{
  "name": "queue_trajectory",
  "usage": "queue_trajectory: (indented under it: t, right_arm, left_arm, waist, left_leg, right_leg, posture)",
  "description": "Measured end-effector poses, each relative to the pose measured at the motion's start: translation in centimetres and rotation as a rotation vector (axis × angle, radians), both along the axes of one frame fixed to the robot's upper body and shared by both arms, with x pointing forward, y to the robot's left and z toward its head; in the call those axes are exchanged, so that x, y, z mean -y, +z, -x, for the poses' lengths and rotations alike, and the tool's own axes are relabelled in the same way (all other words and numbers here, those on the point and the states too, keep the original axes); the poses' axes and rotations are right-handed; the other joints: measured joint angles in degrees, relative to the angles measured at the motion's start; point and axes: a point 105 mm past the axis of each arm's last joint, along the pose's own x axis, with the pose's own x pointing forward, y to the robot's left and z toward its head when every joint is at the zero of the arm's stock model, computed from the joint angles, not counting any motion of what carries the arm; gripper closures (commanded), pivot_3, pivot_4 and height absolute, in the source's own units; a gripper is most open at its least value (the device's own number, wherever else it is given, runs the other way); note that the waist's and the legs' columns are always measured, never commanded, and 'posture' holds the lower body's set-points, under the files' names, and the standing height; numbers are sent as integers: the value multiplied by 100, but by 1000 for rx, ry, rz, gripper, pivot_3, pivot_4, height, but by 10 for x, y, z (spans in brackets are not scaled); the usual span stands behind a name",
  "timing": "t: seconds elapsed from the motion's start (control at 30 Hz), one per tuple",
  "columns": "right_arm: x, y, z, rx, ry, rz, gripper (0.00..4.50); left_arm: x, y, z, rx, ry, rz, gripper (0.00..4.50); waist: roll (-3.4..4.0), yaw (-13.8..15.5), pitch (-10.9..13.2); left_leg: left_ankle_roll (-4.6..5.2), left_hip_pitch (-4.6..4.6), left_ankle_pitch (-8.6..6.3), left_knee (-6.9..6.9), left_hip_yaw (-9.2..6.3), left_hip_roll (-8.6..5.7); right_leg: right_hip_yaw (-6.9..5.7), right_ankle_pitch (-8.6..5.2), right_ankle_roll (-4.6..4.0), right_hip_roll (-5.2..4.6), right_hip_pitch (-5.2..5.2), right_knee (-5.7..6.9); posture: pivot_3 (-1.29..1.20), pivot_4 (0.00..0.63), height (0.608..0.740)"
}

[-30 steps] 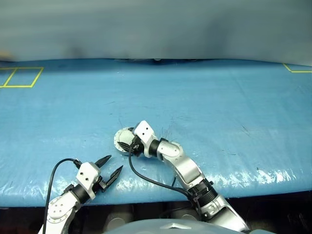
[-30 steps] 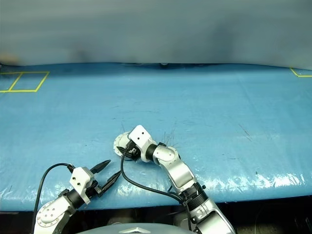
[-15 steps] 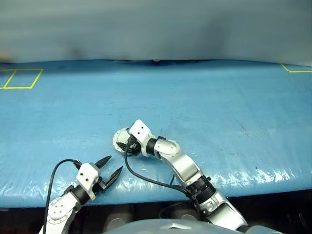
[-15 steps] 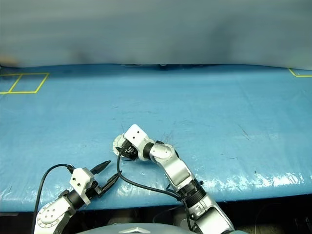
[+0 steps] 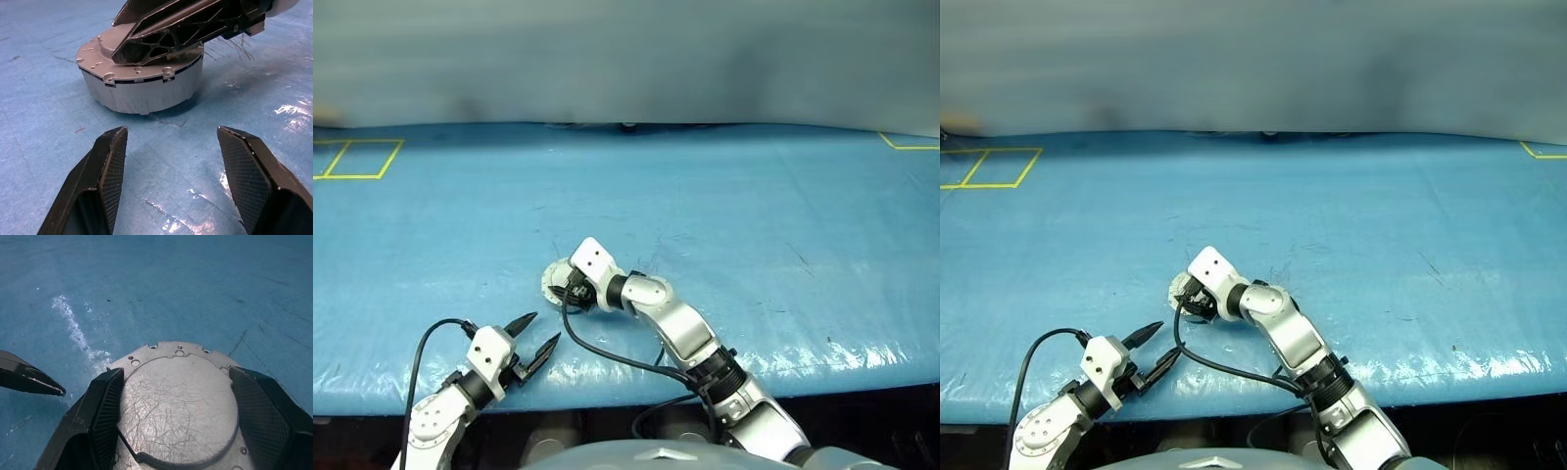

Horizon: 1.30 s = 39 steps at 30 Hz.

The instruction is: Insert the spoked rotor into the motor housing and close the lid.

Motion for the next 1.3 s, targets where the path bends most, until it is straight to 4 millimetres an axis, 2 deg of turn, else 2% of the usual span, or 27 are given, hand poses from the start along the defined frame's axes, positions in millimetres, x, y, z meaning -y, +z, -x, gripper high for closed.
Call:
queue_trajectory:
  t: [0.83, 1.1, 1.3]
  right_arm:
    - [7, 2, 0, 12, 14, 58, 1424]
    - [14, 3, -3, -23, -19, 17, 1424]
    - [20, 6, -5, 50, -21, 54, 1424]
  left_arm:
    - [-3, -8, 2, -12, 11, 4, 1391]
    - [0, -2, 1, 1, 18, 7, 1391]
    - [1, 3, -1, 5, 25, 5, 1391]
  waist:
    - [27, 50, -20]
    - [30, 105, -18]
    - [32, 148, -9]
  left_leg:
    - [1, -11, 0, -19, -21, -7]
    - [1, -17, 0, -21, -30, -11]
    - [5, -31, 3, -19, -36, -15]
  right_leg:
    - [-19, 3, 10, -10, 15, -56]
    - [-25, 3, 9, -12, 18, -65]
    - [-32, 3, 11, -16, 15, -68]
  posture:
    - [0, 150, 740]
    - [0, 150, 740]
    - [0, 150, 740]
